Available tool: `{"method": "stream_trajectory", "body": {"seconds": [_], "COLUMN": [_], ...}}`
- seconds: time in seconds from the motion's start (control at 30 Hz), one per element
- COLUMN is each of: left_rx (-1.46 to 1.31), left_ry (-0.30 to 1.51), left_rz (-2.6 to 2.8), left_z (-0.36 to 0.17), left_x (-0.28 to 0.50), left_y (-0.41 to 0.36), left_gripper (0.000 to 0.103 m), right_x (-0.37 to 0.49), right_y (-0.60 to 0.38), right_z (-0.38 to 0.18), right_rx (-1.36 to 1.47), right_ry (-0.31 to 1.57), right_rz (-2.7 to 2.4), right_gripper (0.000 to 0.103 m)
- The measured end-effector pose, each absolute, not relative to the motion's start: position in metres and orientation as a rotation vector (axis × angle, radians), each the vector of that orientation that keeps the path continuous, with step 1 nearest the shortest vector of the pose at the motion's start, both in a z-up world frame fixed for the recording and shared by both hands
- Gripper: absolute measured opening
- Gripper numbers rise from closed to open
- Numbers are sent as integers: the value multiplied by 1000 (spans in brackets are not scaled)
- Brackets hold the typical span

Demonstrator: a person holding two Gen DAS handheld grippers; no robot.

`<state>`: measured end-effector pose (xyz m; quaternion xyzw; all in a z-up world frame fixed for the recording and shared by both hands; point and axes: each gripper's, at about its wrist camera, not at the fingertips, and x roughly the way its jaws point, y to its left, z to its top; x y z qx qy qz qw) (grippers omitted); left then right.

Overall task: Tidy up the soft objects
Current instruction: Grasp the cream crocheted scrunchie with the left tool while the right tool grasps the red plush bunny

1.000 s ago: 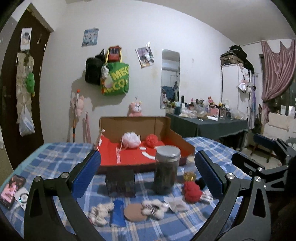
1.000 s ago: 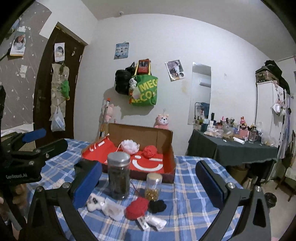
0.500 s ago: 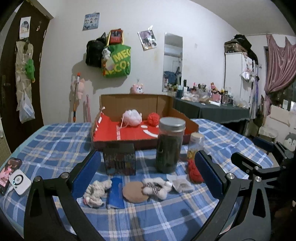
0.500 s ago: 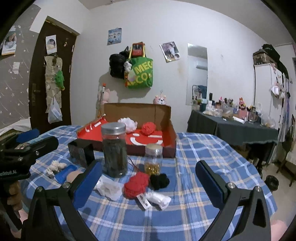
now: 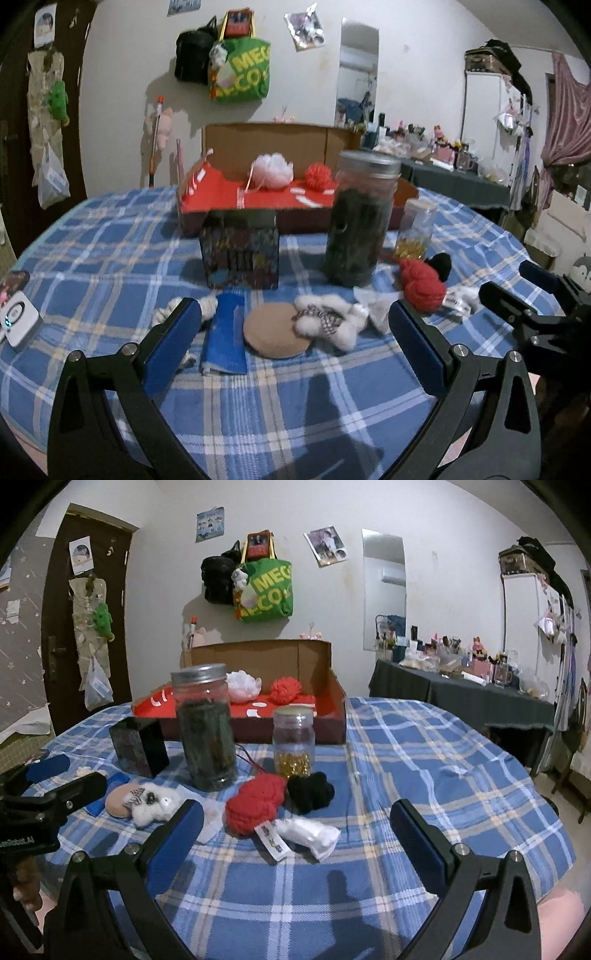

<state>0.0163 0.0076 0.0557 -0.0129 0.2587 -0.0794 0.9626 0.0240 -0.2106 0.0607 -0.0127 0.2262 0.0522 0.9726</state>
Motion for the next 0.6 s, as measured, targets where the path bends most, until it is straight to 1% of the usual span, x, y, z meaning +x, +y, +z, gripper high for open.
{"method": "stream_trajectory", "body": {"seconds": [0.13,0.6], "left_rx": [-25,-1], "left_ry": [567,672], "left_rz": [-157,-175], "left_z": [49,53], "left_x": [25,50], "left_y": [14,55], "left_gripper": [103,103], "right_x": [29,61], "right_y": [-214,-212], "right_z": [56,51], "right_rx": [-22,-24], "right_ry": [478,570], "right_rz": [102,152], "right_gripper": [103,103]}}
